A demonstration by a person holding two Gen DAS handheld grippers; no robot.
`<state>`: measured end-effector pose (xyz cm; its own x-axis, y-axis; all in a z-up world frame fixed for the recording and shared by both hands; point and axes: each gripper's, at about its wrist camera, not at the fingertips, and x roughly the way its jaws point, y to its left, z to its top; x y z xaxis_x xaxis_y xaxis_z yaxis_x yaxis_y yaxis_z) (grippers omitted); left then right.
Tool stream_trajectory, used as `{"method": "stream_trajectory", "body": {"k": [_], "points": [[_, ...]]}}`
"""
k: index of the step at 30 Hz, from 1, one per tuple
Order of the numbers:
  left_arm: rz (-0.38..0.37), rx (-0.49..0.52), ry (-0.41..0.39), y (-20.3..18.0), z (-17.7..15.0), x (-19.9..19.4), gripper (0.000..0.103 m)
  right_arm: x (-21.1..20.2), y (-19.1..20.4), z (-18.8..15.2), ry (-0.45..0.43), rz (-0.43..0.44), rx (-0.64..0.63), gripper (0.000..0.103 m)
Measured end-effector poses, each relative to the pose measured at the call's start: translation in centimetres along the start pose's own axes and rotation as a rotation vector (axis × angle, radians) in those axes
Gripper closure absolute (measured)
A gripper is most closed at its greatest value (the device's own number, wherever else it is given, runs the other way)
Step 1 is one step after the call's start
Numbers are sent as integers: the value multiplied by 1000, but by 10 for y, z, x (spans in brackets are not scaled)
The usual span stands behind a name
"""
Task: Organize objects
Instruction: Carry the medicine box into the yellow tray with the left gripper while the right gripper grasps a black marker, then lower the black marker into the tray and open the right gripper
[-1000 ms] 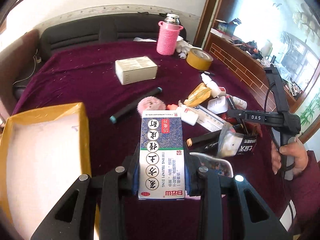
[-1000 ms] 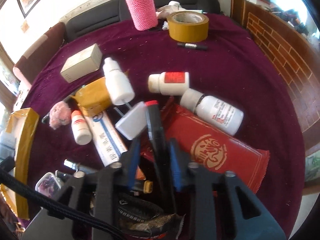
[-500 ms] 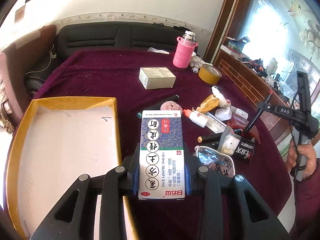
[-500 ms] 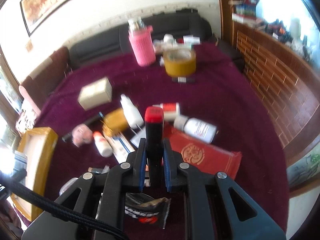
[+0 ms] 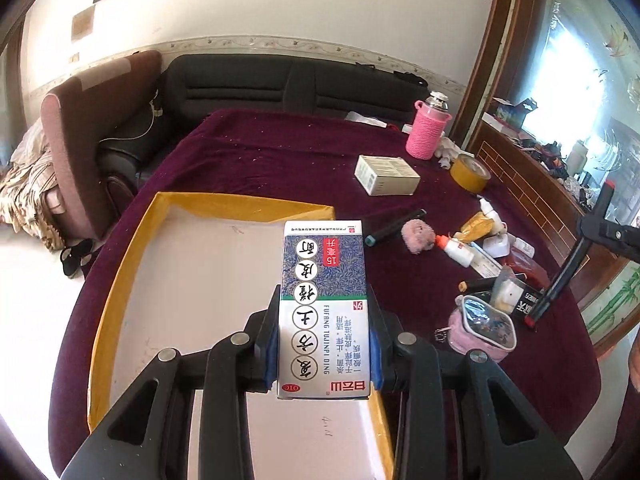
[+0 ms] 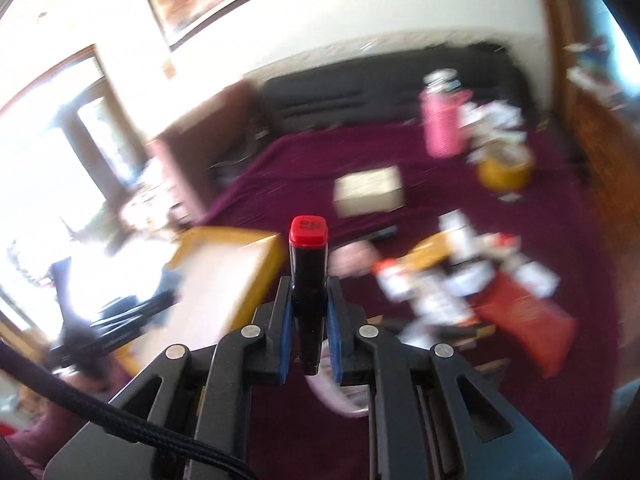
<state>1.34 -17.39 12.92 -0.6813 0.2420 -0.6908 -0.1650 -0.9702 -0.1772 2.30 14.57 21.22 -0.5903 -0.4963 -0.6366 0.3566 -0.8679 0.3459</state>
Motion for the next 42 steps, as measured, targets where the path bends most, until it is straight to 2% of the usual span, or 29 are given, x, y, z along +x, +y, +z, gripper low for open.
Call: {"method": "stream_trajectory", "body": {"k": [5,10,15,21,25,26,27,28,30,31,33,35,36,37,38,40,42], "points": [[48,-17,31,24,3,18,74,53,35,-17,132,199,42,90],[54,-54,88,47,18,49,74,120,66,-20,242,263,62,90],[31,-133,150,64,28,88,74,198,77,-5,330,178,72,90],[49,-230,199,78,29,128,74,253,65,11,351,63,100,90],[55,-225,180,71,29,132,73,269,53,20,348,35,135,89],[57,-216,173,70,30,131,72,269,50,20,335,38,156,85],[62,-201,165,66,30,130,69,268,47,25,330,51,175,82],[65,-190,160,66,33,130,61,262,44,28,319,63,190,80],[65,-170,145,62,33,126,55,245,39,32,273,97,204,80],[65,-163,137,61,34,123,55,234,39,34,250,129,207,79],[59,-162,114,60,35,111,55,207,37,36,208,233,234,71],[39,-168,80,58,37,96,55,174,33,35,158,400,290,45],[20,-170,59,56,37,87,55,156,32,33,126,506,321,38],[-2,-175,36,54,37,76,53,140,30,30,102,605,350,23],[-21,-180,18,52,36,67,52,127,29,28,84,711,381,14],[-63,-186,-23,47,34,49,49,102,26,21,66,946,436,14],[-81,-176,-54,38,31,34,49,81,26,14,50,1085,441,12]]}}
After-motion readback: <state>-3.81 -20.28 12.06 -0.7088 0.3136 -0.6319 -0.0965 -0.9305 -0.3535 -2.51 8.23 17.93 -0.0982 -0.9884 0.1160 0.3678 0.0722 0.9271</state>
